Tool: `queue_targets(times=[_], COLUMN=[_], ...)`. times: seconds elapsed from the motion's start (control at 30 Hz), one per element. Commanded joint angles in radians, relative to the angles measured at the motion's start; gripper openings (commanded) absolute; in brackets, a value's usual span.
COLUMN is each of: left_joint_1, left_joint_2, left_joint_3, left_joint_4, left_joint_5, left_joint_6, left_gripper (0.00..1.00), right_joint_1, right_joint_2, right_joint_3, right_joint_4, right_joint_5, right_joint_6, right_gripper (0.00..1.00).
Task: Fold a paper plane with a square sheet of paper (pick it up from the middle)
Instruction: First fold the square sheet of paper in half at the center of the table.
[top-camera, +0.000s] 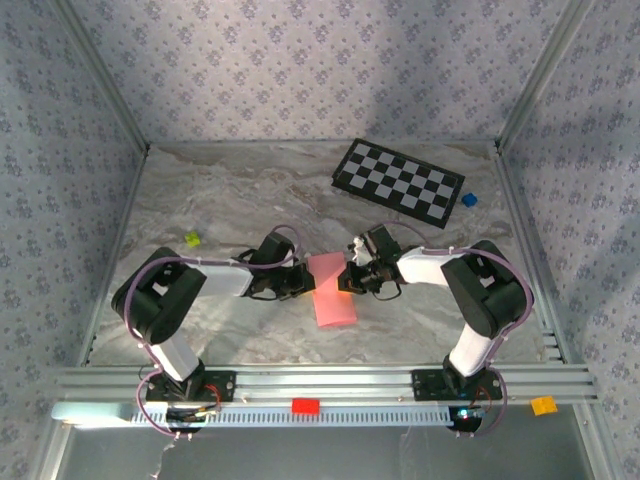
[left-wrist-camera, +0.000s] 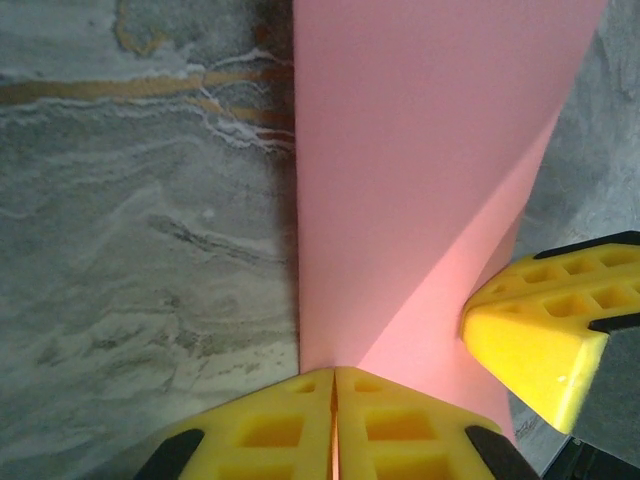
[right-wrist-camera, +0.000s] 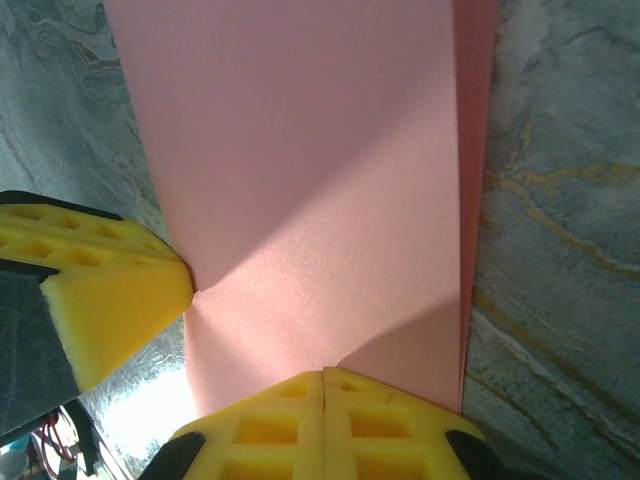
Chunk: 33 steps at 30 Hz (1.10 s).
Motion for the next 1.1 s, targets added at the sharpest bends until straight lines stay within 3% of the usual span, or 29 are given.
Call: queue_targets(times=[0.0, 0.17, 0.37, 0.73, 1.07], left_joint_1=[0.005, 0.023, 0.05, 0.07, 0.072], left_joint_2=[-0.041, -0.043, 0.062, 0.142, 0.083], left_joint_3=[0.021, 0.099, 0.173, 0.164, 0.202], left_joint_4=[-0.064, -0.102, -0.103, -0.139, -0.161], left_joint_5=[-0.024, -0.009, 0.006, -0.028, 0.007], left_joint_6=[0.033, 0.05, 0.06, 0.071, 0.077], left_gripper=[0.1, 0.1, 0.1, 0.09, 0.12], right_joint_1=[0.015, 0.014, 0.014, 0.022, 0.01], right_joint_2=[0.061, 0.059, 0.061, 0.006, -0.293], right_joint_3=[-0.052, -0.051, -0.055, -0.037, -0.088], right_joint_4=[-0.147, -0.147, -0.14, -0.111, -0.178], right_joint_5=[0.143, 0.146, 0.139, 0.097, 0.137], right_joint_6=[-0.005, -0.005, -0.005, 0.008, 0.027], right_gripper=[0.0, 0.0, 0.0, 0.0, 0.21])
